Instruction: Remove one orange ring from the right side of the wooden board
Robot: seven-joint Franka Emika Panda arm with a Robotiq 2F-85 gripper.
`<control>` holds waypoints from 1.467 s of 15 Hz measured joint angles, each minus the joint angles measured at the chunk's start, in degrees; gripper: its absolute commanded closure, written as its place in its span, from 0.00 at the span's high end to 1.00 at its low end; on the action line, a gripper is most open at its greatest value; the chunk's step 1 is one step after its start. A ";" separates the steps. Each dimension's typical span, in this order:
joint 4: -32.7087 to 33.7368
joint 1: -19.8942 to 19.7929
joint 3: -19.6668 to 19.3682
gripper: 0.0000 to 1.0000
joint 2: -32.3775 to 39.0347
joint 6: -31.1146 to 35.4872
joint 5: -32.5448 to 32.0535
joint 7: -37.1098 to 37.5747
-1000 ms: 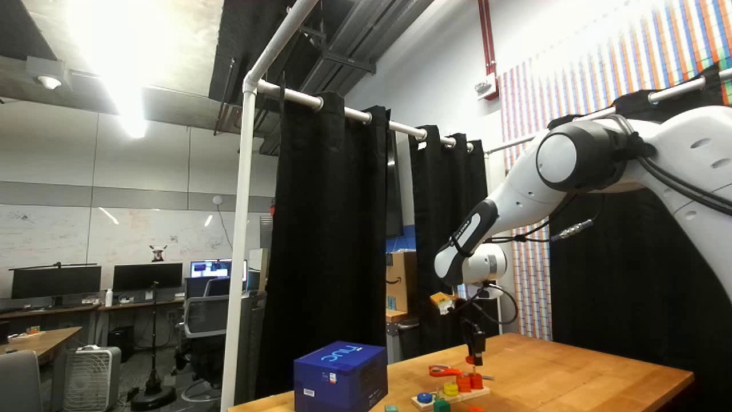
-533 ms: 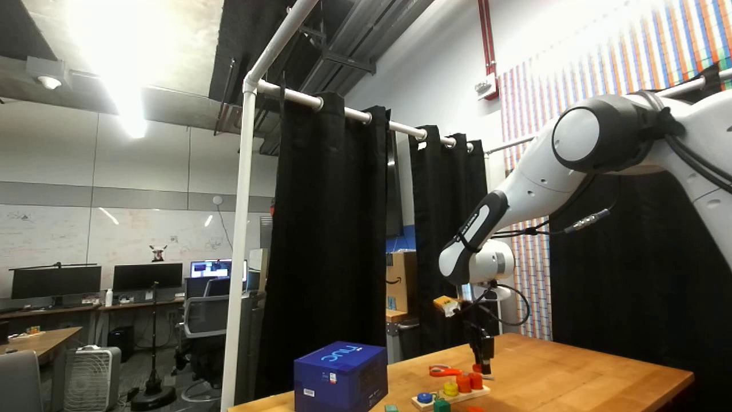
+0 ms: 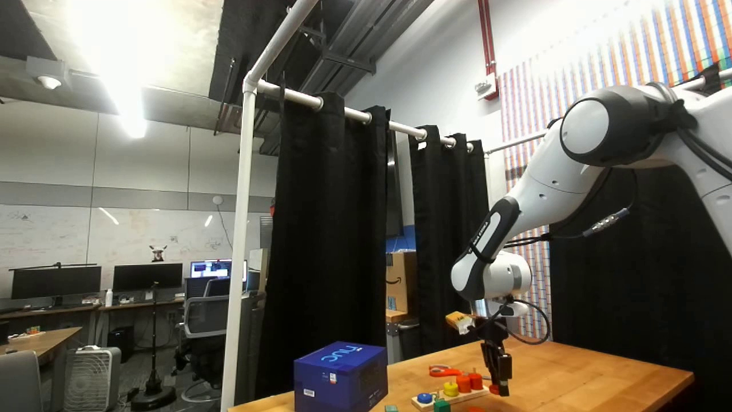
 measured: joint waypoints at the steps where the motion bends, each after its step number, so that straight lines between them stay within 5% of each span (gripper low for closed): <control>1: -0.66 -0.26 -0.06 0.18 0.01 1.09 0.00 -0.02; 8: -3.89 -1.52 -0.17 0.22 0.16 6.78 0.07 -0.06; 9: -4.11 -1.58 -0.17 0.39 0.21 7.15 0.11 -0.06; 10: -4.32 -1.63 -0.17 0.67 0.23 7.51 0.15 -0.07; 15: -4.96 -1.75 -0.17 0.97 0.27 9.07 0.65 -0.24; 22: -5.57 -1.77 -0.17 1.00 -0.76 9.51 0.76 -0.48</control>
